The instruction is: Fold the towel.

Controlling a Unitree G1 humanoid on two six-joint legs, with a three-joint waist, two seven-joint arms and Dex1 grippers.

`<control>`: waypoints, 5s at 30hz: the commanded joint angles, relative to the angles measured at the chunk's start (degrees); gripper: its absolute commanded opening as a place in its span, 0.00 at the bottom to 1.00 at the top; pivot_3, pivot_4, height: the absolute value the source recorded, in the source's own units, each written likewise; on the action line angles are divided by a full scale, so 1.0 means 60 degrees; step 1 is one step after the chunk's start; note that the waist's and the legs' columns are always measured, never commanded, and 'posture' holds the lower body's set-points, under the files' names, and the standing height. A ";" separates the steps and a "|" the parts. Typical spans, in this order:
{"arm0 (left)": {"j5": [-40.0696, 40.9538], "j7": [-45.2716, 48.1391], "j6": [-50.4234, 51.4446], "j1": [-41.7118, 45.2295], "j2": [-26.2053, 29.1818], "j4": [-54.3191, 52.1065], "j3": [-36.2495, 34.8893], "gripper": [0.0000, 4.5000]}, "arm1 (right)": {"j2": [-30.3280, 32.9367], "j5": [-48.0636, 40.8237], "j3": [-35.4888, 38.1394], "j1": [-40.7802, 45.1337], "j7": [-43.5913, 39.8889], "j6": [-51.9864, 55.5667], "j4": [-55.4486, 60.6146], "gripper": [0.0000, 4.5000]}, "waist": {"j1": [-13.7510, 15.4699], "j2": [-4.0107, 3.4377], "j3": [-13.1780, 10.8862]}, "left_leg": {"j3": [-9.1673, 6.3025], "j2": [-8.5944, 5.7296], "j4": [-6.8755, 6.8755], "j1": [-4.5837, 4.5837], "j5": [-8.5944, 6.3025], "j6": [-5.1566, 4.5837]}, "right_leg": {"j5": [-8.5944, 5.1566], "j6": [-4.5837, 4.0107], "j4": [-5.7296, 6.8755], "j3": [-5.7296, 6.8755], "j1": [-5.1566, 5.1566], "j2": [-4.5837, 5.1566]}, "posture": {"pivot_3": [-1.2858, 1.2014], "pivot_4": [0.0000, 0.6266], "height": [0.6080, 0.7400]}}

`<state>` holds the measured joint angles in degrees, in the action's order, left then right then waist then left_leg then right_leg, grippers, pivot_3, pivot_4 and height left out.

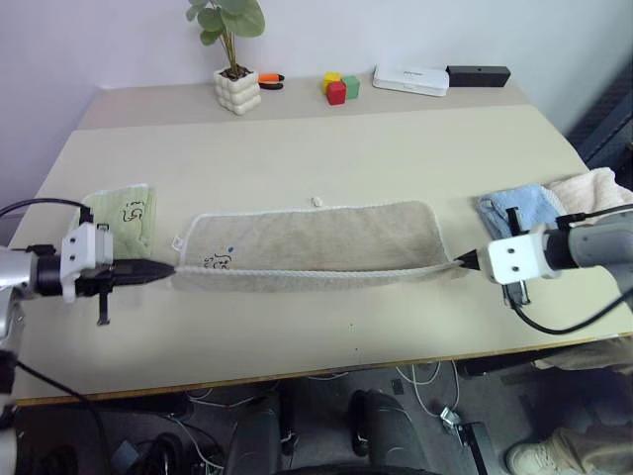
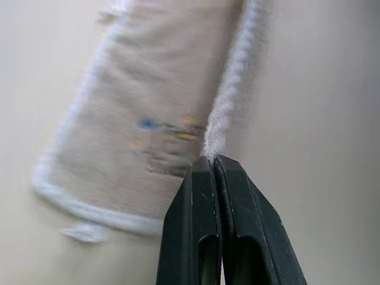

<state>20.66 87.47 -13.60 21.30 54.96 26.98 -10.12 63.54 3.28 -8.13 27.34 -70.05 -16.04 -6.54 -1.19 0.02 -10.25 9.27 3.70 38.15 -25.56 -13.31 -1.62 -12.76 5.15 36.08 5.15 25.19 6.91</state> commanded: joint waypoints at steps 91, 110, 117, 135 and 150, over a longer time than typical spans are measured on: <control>0.0546 -1.1124 0.3891 0.2020 -0.7718 0.0087 -0.1289 0.01 | -0.9642 -0.2025 0.2775 0.1356 1.0152 0.4454 -0.3392 0.00 | 0.0031 0.0018 0.0015 | -0.0031 -0.0012 0.0007 0.0027 0.0056 0.0075 | 0.0025 0.0048 0.0014 0.0019 -0.0079 -0.0032 | 0.52 0.24 1.00; 0.0583 -0.8645 0.3411 0.1922 -0.5581 -0.0098 -0.1061 0.66 | -0.7682 -0.5050 0.4407 0.0554 0.8650 0.7033 -0.0510 0.74 | 0.0070 0.0022 0.0017 | -0.0039 -0.0004 -0.0002 0.0025 0.0054 0.0075 | 0.0024 0.0046 0.0006 0.0026 -0.0081 -0.0027 | 0.52 0.24 1.00; 0.0073 -0.6970 0.2819 0.1972 -0.4679 -0.0593 -0.0268 1.00 | -0.8160 -0.9991 0.7100 -0.0577 1.0892 1.1023 0.2370 1.00 | 0.0068 0.0022 0.0019 | -0.0066 0.0002 -0.0008 0.0028 0.0013 0.0012 | 0.0023 0.0040 0.0004 0.0029 -0.0077 -0.0025 | 0.52 0.24 1.00; 0.1608 -0.1944 0.4636 0.1977 -0.3122 -0.1423 0.0103 1.00 | -0.8937 -1.4692 0.6855 -0.2804 1.5834 1.0729 0.3210 1.00 | 0.0034 0.0017 0.0017 | -0.0076 0.0004 -0.0019 0.0020 0.0004 -0.0001 | 0.0020 0.0035 -0.0019 0.0031 -0.0074 -0.0019 | 0.52 0.24 1.00; 0.2250 -0.2849 0.5547 0.0487 -0.2944 -0.3503 -0.0508 1.00 | -0.8806 -1.2862 0.6040 -0.1192 1.4567 0.9448 -0.0153 0.59 | -0.0105 0.0041 0.0031 | -0.0080 0.0011 -0.0019 0.0025 0.0003 -0.0004 | 0.0019 0.0034 -0.0038 0.0027 -0.0086 -0.0021 | 0.52 0.24 1.00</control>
<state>32.83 71.23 19.58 24.07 36.84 8.68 -11.47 11.40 -75.88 29.13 20.16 18.03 41.11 -4.52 -1.82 0.27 -10.06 8.77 3.77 38.04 -25.41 -13.29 -1.65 -12.64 5.36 35.84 5.32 24.67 6.79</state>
